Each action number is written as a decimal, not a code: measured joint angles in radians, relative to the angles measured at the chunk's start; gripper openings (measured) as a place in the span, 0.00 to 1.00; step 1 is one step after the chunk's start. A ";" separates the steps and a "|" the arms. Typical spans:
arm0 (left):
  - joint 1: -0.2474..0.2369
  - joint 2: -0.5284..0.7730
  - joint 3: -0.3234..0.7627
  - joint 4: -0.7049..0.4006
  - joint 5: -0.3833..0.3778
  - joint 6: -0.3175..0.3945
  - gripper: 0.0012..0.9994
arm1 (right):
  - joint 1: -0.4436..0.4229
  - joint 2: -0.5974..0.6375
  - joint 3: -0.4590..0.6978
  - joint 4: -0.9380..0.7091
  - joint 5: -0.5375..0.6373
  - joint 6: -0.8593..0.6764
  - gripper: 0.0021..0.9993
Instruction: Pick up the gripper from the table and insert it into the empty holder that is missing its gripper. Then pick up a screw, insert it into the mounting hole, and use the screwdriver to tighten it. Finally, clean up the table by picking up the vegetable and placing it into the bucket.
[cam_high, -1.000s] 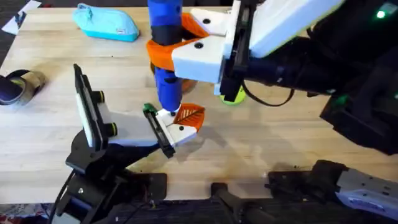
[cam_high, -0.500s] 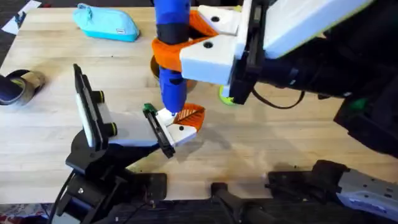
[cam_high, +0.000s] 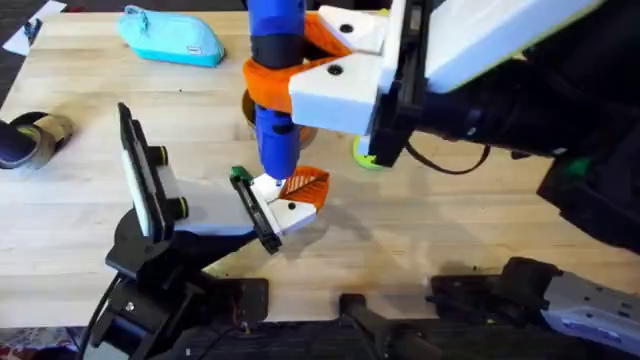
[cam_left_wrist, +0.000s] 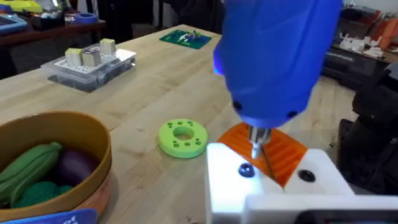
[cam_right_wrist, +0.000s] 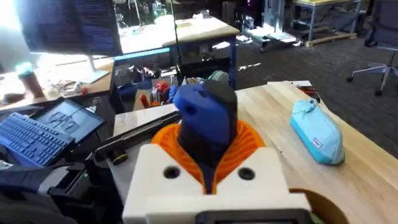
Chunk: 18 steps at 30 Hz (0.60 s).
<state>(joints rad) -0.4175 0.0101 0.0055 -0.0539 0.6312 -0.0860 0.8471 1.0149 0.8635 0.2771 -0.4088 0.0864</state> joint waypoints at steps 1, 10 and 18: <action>0.000 0.000 0.000 0.000 0.000 0.000 0.02 | 0.000 0.000 0.000 0.000 0.000 0.000 0.04; 0.000 0.000 0.000 0.000 0.000 0.000 0.02 | 0.001 0.020 0.000 0.002 0.000 0.000 0.04; 0.000 0.000 0.000 0.000 0.000 0.000 0.02 | 0.001 0.022 0.000 0.003 0.000 0.000 0.04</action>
<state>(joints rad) -0.4175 0.0101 0.0055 -0.0540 0.6312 -0.0860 0.8478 1.0371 0.8635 0.2799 -0.4088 0.0864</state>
